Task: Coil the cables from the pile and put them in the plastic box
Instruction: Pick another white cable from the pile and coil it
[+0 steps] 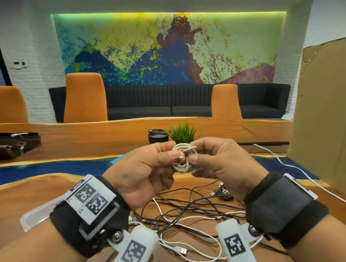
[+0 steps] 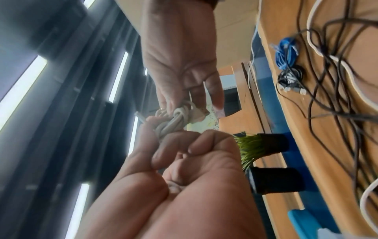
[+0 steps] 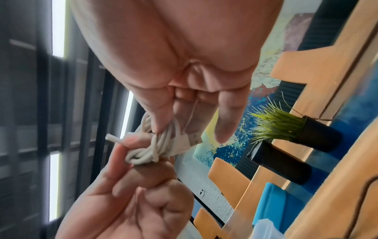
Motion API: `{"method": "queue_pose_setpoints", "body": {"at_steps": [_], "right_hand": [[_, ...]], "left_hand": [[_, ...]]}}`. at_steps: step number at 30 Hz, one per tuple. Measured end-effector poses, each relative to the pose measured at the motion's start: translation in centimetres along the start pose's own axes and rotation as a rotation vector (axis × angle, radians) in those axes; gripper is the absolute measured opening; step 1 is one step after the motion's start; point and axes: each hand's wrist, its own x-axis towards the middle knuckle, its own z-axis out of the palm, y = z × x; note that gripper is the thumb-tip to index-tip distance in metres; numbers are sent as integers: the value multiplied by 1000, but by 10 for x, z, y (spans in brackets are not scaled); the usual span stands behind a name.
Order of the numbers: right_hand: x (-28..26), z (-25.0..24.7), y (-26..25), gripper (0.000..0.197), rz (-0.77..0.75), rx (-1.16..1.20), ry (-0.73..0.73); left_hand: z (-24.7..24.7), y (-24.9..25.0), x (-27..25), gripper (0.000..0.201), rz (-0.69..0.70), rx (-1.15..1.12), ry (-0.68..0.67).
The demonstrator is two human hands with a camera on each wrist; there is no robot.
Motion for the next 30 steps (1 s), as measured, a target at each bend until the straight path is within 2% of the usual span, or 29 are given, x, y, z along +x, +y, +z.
{"method": "queue_pose_setpoints", "body": {"at_steps": [3, 6, 8, 11, 13, 15, 17, 19, 22, 24, 25, 27, 30], "right_hand": [[1, 2, 3, 18, -66, -163, 55], [-1, -1, 8, 36, -240, -424, 70], [-5, -4, 5, 47, -388, -457, 51], [-6, -7, -5, 37, -589, -437, 95], [-3, -9, -10, 30, -688, -520, 136], [-1, -8, -13, 29, -725, -589, 171], [1, -8, -15, 24, -739, -634, 226], [1, -8, -17, 18, -674, -633, 280], [-1, -6, -19, 16, -353, -313, 262], [-2, -5, -18, 18, -166, -134, 226], [-3, -5, -18, 19, -114, -111, 209], [-4, -7, -19, 21, -68, -41, 180], [-7, -22, -18, 27, -9, 191, 119]], "left_hand": [[6, -1, 1, 15, -21, -24, 41], [9, 1, 3, 15, -38, -22, 137], [11, 4, 4, 17, -46, -41, 170], [17, 6, 4, 9, -51, -45, 168], [22, 8, 4, 10, -35, -69, 149], [25, 9, 4, 9, 13, -42, 135], [28, 7, 3, 13, 103, 76, 126], [33, 5, 2, 21, 235, 216, 130], [39, 2, 0, 21, 421, 531, 124], [43, -2, 1, 16, 488, 808, 107], [46, -3, 2, 15, 492, 869, 110], [45, -3, 6, 11, 470, 809, 147], [38, 4, 16, 9, 404, 639, 207]]}}
